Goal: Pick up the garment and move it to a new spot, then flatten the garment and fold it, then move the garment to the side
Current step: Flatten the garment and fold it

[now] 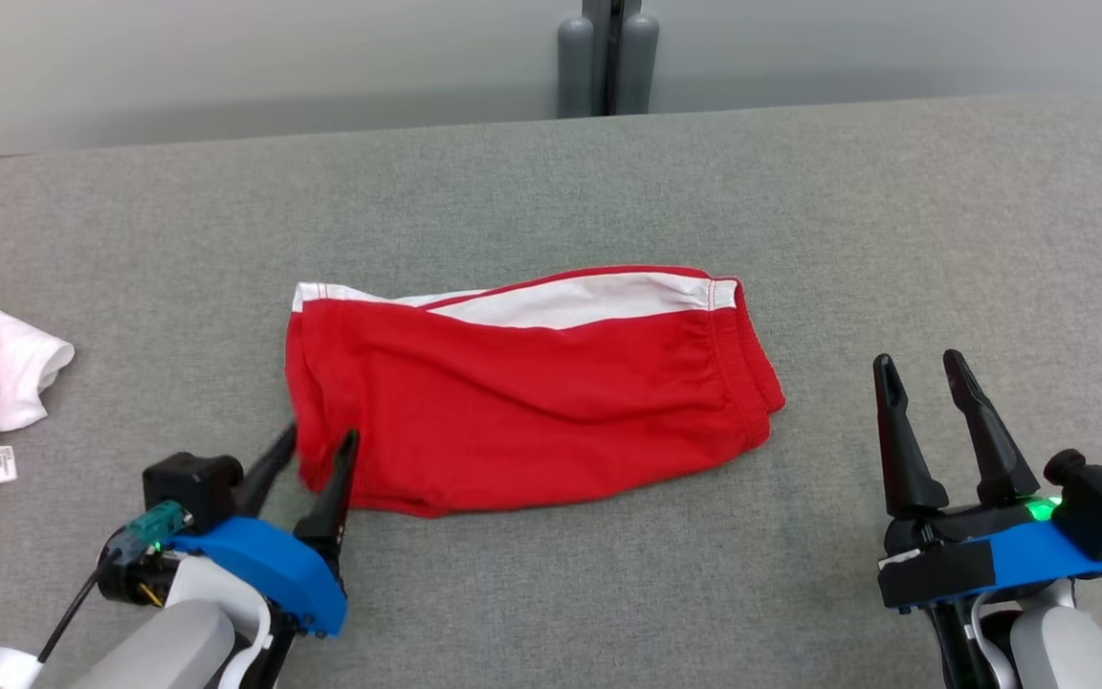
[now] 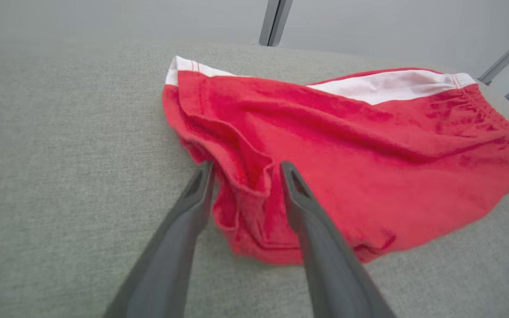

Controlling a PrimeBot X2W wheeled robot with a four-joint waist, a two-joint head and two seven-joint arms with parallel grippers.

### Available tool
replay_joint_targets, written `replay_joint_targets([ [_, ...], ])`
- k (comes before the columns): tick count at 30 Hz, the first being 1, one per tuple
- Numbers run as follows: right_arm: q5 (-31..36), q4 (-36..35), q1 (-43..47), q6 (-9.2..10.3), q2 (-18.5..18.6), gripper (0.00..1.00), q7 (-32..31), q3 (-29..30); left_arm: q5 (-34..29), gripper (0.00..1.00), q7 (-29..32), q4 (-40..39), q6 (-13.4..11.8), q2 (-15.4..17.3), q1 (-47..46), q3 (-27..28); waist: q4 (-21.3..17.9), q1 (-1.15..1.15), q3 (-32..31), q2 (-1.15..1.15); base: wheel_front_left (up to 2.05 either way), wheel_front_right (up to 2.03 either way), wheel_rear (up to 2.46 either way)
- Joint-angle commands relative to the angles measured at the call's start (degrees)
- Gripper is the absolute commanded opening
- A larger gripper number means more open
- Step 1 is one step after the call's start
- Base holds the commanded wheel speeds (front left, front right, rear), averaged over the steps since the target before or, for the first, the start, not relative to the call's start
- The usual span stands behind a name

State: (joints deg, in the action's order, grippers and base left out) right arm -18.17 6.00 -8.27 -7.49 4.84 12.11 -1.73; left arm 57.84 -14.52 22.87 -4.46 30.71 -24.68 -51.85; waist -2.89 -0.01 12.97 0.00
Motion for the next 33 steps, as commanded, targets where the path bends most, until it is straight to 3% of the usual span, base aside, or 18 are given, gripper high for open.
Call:
replay_joint_targets([
  [1, 0.4, -0.1, 0.6, -0.01, 0.5, 1.00, -0.1, 0.1, -0.9, 1.00, -0.5, 0.3, -0.5, -0.4, 0.4, 1.5, 0.1, 0.01, -0.4, 0.00, 0.00, 0.00, 0.00],
  [11, 0.6, 0.4, 0.3, -0.01, 0.2, 1.00, -0.1, 0.1, -16.1, 1.00, -0.7, -6.5, -1.3, -6.4, 5.3, 20.6, 1.9, 0.01, -3.9, 0.00, 0.00, 0.00, 0.00],
  [21, 1.0, 1.5, 1.1, -0.01, -0.3, 1.00, 0.1, 1.2, -29.9, 1.00, -0.7, -11.7, 1.6, -14.9, 12.9, 37.7, 4.2, 0.01, -5.8, 0.00, 0.00, 0.00, 0.00],
  [33, 2.6, 2.3, 3.4, -0.01, -0.5, 1.00, 0.0, 2.5, -40.0, 1.00, -0.7, -11.2, 6.1, -21.7, 19.2, 48.9, 5.6, 0.01, -7.5, 0.00, 0.00, 0.00, 0.00],
])
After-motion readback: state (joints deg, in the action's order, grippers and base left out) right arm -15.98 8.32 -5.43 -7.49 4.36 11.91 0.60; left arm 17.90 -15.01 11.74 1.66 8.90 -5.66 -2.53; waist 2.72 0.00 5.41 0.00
